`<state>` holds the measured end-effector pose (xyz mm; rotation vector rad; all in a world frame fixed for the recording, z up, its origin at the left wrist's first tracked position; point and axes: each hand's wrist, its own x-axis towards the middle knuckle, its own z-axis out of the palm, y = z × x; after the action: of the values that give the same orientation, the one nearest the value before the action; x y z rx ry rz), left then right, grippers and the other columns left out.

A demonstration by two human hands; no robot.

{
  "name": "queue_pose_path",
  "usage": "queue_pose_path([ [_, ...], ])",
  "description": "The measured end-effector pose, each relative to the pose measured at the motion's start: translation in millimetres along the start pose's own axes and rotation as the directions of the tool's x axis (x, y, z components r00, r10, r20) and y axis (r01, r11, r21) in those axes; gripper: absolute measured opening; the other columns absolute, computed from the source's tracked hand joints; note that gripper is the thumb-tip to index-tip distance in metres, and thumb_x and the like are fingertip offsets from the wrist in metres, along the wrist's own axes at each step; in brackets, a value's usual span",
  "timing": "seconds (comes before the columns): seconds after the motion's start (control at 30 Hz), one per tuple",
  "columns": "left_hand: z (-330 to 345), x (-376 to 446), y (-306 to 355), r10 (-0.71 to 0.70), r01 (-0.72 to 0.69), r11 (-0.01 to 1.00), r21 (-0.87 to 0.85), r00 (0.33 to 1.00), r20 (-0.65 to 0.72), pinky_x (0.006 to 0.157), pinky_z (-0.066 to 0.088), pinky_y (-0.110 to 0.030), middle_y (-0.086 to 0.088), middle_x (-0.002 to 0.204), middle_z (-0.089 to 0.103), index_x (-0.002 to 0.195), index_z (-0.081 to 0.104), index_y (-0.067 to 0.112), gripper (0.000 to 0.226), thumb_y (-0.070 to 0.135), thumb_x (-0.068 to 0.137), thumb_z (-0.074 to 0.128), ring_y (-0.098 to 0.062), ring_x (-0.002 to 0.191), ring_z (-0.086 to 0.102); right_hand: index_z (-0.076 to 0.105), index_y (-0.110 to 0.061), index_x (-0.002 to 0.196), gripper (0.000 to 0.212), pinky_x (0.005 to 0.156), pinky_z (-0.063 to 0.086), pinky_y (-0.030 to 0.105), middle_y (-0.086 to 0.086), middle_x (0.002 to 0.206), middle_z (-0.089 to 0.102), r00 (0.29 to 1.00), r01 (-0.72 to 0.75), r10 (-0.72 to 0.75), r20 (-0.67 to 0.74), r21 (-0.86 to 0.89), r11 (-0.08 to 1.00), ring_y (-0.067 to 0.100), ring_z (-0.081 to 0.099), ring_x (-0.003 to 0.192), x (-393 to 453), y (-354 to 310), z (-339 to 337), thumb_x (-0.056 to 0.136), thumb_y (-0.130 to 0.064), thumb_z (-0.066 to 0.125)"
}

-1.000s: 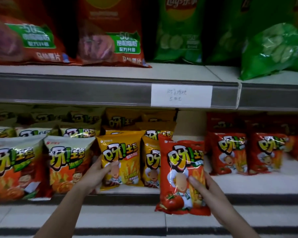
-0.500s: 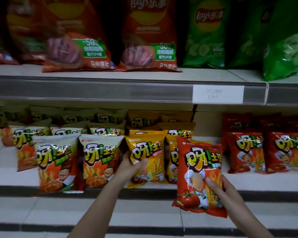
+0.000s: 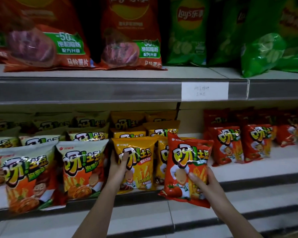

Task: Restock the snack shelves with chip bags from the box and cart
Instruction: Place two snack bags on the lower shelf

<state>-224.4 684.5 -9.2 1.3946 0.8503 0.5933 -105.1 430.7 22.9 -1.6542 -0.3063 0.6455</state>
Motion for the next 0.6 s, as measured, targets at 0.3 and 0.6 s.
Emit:
queue_pose_path([
  [0.3, 10.1, 0.6, 8.1, -0.13, 0.115, 0.985, -0.129, 0.985, -0.117, 0.115, 0.026, -0.051, 0.002, 0.154, 0.033, 0.148, 0.027, 0.042, 0.112, 0.102, 0.053, 0.024, -0.028, 0.14, 0.033, 0.043, -0.034, 0.126, 0.066, 0.075, 0.056, 0.041, 0.0, 0.111, 0.066, 0.999, -0.041, 0.042, -0.011, 0.033, 0.999, 0.026, 0.069, 0.095, 10.9, 9.4, 14.5, 0.068, -0.04, 0.072],
  [0.6, -21.8, -19.4, 22.6, -0.082, 0.083, 0.997, 0.0, 0.987, 0.139, 0.113, 0.033, -0.043, 0.005, 0.154, 0.032, 0.152, 0.003, 0.04, 0.136, 0.098, 0.039, 0.05, -0.025, 0.14, 0.034, 0.057, -0.037, 0.124, 0.096, 0.088, 0.053, 0.06, 0.006, 0.11, 0.073, 0.999, -0.02, 0.017, -0.051, -0.049, 0.999, 0.033, 0.072, 0.092, 13.5, 12.7, 19.5, 0.039, -0.068, 0.088],
])
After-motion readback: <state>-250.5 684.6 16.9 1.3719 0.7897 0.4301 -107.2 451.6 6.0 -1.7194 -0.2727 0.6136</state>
